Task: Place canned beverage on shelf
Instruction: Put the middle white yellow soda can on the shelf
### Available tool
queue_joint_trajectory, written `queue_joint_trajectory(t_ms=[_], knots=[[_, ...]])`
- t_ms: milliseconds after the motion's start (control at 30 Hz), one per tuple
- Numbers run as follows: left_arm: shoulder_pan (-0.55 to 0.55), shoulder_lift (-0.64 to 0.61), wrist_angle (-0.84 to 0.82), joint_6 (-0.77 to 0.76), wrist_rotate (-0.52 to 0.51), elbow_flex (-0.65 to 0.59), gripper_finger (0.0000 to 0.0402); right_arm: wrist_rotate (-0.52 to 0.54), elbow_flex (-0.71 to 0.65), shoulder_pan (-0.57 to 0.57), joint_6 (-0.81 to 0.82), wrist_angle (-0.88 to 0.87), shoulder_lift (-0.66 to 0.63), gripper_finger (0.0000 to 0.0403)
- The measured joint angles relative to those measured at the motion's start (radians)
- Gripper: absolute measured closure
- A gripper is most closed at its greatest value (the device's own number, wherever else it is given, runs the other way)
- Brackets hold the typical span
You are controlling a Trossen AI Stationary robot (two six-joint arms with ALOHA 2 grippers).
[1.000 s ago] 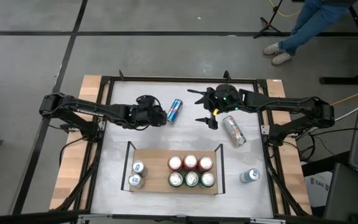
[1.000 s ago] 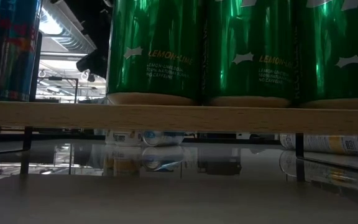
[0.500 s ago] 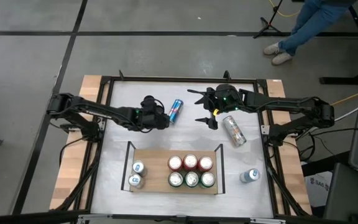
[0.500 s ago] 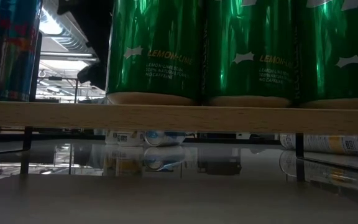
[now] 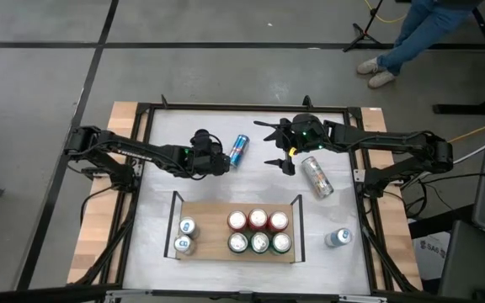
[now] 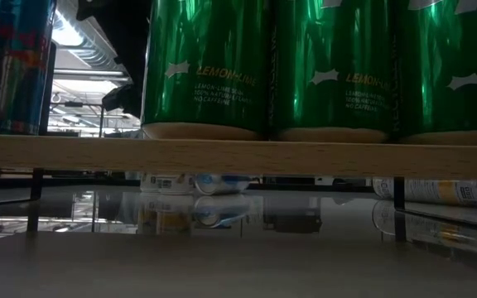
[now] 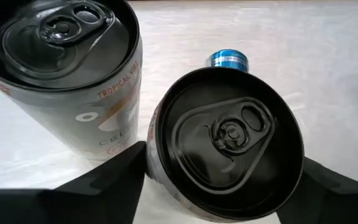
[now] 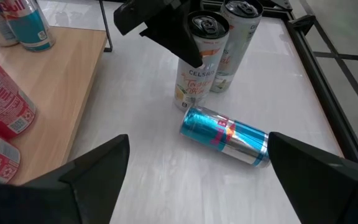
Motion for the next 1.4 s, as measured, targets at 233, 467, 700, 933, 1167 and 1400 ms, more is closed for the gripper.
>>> queue_joint_trajectory(t_ms=[233,467,700,933,1167,1400], knots=[[0.0,0.0,0.0,0.002,0.001,0.0,0.0142,0.0,0.0,0.0,0.0,0.0,0.0,0.0031],[-0.001,-0.002,0.014,0.131,0.05,0.0,0.0142,0.0,0.0,0.0,0.0,0.0,0.0,0.0031],[-0.001,-0.008,0.075,0.313,0.138,0.0,0.0142,0.0,0.0,0.0,0.0,-0.002,0.0,0.0031],[0.007,-0.006,0.206,0.547,0.313,0.0,0.0142,0.0,0.0,0.0,0.0,-0.004,0.0,0.0031],[0.026,-0.006,0.256,0.775,0.486,0.0,0.0142,0.0,0.0,0.0,0.0,-0.004,0.0,0.0031],[0.053,-0.006,0.278,1.001,0.589,0.0,0.0142,0.0,0.0,0.0,0.0,-0.005,0.0,0.0031]])
